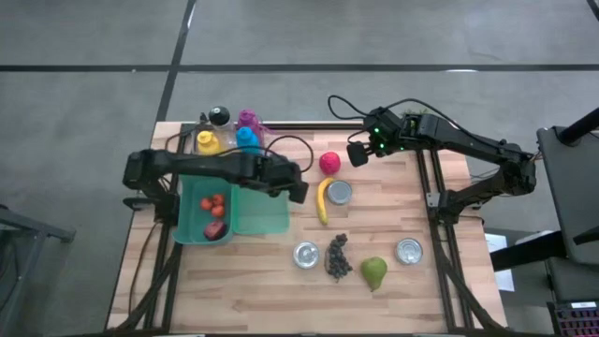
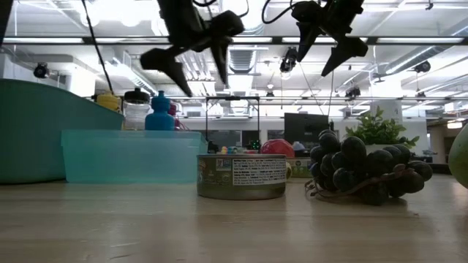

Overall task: Pick & Place Food Item
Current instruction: Put the banana into the green bin

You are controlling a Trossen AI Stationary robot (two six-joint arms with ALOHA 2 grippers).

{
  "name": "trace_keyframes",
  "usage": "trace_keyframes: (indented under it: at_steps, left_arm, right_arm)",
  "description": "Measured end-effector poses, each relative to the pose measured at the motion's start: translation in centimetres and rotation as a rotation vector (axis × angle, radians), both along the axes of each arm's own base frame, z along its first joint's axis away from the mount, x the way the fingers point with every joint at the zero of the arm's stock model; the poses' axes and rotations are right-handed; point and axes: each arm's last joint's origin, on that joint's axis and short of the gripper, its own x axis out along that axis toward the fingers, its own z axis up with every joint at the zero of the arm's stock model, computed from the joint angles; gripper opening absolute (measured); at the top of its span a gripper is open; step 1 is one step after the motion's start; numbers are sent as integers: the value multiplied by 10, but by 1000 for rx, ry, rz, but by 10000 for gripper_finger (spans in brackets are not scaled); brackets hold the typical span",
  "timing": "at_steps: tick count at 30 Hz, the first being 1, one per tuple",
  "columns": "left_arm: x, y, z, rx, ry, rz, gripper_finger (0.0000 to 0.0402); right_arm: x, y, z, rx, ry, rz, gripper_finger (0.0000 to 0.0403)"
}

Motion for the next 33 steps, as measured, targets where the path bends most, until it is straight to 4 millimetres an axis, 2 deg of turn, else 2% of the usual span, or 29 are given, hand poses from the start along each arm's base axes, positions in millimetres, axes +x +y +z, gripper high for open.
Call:
trace_keyframes:
  at_steps: [5, 22, 33]
  left_arm:
    - [15, 1, -2, 15, -96, 17, 346]
    - [36, -3, -13, 99, -198, -40, 346]
    - [57, -2, -49, 72, -177, 22, 346]
  right_arm:
    - [0, 0, 0, 0, 0, 0, 378]
    - [0, 0, 0, 0, 0, 0, 378]
    - [0, 0, 0, 0, 0, 0, 378]
